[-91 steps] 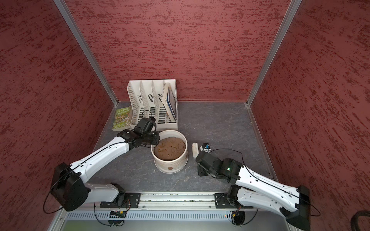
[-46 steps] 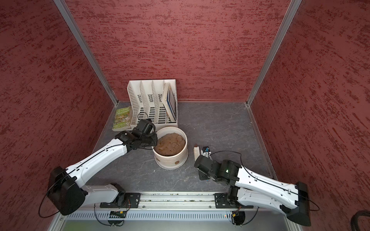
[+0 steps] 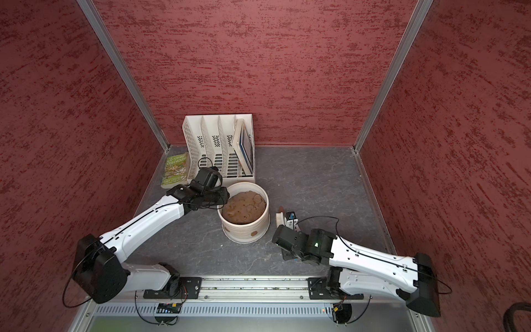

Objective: Scrub the dried mud off the ceramic pot
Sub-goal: Rotate the pot at the center of the board.

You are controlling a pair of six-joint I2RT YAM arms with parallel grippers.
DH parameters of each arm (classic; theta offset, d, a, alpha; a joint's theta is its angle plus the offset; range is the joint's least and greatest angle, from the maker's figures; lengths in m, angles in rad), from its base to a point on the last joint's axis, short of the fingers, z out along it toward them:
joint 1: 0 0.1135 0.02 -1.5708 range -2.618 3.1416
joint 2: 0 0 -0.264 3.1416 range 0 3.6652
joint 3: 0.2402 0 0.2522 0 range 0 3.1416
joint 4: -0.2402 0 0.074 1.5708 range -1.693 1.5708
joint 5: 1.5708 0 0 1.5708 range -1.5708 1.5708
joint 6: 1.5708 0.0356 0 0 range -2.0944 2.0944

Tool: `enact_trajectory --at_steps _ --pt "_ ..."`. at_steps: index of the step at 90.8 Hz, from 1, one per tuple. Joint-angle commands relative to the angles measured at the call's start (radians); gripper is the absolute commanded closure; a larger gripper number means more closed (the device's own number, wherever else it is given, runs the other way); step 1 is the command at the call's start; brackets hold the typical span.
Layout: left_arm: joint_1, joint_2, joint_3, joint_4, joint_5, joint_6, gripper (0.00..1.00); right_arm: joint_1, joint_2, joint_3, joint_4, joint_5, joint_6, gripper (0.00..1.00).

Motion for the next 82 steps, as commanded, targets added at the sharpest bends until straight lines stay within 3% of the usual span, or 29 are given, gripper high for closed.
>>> enact_trajectory --at_steps 1,35,82 --pt "0.004 -0.002 0.025 0.029 0.015 0.020 0.66 0.009 -0.010 0.027 0.017 0.030 0.004 1.00" --pt "0.002 -0.003 0.017 0.022 0.048 0.058 1.00 0.004 -0.082 -0.024 0.053 -0.008 -0.017 1.00" --pt "-0.027 -0.036 0.058 -0.101 0.154 0.255 1.00 -0.018 -0.047 -0.036 0.121 -0.063 -0.057 1.00"
